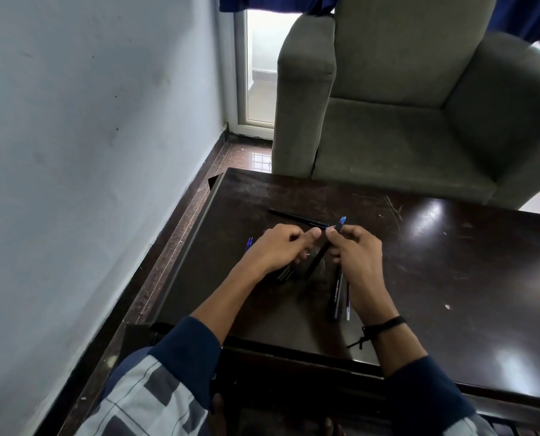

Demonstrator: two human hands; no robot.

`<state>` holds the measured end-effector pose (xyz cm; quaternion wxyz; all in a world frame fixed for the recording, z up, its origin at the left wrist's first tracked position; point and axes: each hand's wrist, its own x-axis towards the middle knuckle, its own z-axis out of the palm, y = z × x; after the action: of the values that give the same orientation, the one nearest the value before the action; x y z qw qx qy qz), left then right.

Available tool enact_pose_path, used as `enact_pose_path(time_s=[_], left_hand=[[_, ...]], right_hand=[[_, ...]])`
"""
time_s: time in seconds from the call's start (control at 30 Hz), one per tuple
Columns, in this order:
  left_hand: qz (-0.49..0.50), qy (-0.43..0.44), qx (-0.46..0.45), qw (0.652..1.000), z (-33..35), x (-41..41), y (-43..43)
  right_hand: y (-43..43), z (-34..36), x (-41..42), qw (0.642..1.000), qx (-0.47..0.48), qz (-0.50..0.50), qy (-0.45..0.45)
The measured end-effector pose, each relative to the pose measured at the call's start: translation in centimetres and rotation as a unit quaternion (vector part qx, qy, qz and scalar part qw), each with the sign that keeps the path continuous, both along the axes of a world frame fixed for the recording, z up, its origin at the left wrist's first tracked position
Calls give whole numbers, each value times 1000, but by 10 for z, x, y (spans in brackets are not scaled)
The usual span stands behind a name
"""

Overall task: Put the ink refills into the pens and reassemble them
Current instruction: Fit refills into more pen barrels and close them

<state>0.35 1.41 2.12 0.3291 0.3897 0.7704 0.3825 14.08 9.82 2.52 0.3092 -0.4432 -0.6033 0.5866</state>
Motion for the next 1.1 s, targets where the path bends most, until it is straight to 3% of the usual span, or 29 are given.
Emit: enact_pose_path(time_s=[0.13, 0.23, 0.4, 0.53, 0.67, 1.1], left_hand=[[-36, -108, 52, 992, -3, 1, -1], [34, -141, 111, 983, -2, -4, -2], [152, -266, 214, 928, 3, -18, -5], [138, -361, 225, 895, 6, -14, -4], [101, -369, 212, 899, 9, -7, -5], [132, -334, 206, 910, 9, -9, -5]], right_hand=[[1, 6, 3, 991, -89, -6, 101], [2, 8, 2, 979, -143, -9, 148], [-2, 9, 2, 977, -163, 51, 130], [-8, 8, -1, 980, -149, 76, 112], [-5, 4, -2, 982, -136, 76, 103], [-9, 4, -2, 991, -18, 131, -8]])
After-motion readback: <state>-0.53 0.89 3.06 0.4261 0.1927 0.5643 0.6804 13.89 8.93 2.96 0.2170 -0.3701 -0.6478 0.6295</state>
